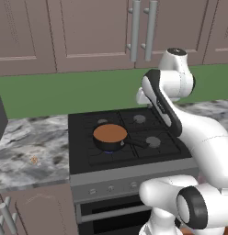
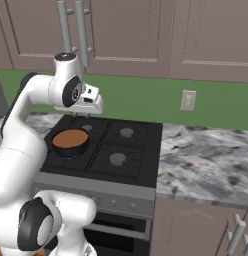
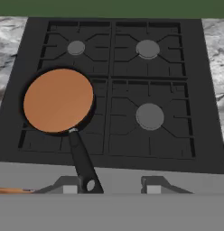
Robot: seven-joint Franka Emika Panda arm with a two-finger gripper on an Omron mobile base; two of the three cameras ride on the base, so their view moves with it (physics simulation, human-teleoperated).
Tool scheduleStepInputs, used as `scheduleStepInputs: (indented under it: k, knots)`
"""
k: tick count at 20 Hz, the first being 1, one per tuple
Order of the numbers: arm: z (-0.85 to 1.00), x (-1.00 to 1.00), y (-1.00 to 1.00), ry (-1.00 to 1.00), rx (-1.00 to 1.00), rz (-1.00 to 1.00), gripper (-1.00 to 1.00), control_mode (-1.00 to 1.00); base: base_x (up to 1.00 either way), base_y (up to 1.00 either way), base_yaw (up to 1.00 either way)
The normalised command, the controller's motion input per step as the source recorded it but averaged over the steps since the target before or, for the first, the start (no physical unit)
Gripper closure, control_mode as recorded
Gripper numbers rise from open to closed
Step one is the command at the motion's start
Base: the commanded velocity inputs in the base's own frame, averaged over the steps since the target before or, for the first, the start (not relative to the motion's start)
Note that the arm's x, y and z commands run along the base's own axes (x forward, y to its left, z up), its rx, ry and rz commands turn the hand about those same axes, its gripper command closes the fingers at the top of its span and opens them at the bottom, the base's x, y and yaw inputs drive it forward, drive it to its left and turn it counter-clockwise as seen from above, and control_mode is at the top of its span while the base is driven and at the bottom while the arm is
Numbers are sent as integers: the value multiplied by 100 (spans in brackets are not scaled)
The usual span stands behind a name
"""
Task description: Pick up the sugar cube(s) and place them in the saucepan with hot chocolate.
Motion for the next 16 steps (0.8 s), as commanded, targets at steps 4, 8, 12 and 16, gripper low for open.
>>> scheduleStepInputs:
  k: [4,8,12,16]
  knots:
    - [0,0,8,5,0,0,-100,-100,0,0,0]
    - [-2,-6,44,-2,0,4,-100,-100,0,0,0]
    - [-29,-26,92,-6,0,16,-100,-100,0,0,0]
    - [-47,-25,100,0,0,22,-100,-100,0,0,0]
